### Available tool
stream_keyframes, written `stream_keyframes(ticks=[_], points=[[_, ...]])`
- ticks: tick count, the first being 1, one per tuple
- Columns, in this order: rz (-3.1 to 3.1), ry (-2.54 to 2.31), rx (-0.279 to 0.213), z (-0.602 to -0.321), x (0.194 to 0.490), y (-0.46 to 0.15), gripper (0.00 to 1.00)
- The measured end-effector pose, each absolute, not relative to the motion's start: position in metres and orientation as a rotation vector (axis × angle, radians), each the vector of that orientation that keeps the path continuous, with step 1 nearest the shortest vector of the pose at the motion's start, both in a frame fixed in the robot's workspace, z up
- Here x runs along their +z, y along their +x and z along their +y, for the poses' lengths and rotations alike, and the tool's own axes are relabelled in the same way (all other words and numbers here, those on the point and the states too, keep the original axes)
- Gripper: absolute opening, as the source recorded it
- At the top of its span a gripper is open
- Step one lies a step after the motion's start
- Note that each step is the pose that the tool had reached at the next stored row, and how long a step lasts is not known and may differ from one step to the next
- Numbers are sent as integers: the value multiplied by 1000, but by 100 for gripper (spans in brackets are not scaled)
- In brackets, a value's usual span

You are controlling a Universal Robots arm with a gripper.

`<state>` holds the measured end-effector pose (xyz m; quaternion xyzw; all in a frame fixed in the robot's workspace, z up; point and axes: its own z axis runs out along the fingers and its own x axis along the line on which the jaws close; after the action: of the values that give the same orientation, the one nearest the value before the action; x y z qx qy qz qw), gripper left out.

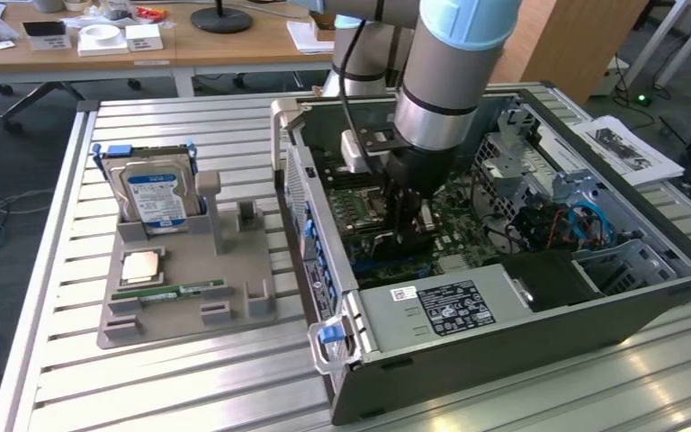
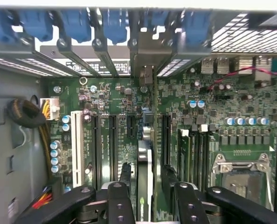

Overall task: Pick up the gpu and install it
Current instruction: 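Insert the gpu into the slot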

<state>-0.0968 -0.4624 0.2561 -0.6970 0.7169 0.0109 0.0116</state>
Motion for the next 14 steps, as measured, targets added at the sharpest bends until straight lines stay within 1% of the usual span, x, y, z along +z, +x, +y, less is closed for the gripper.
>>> stream_keyframes(ticks=[14], points=[[2233, -2171, 28, -462, 312, -97, 40]])
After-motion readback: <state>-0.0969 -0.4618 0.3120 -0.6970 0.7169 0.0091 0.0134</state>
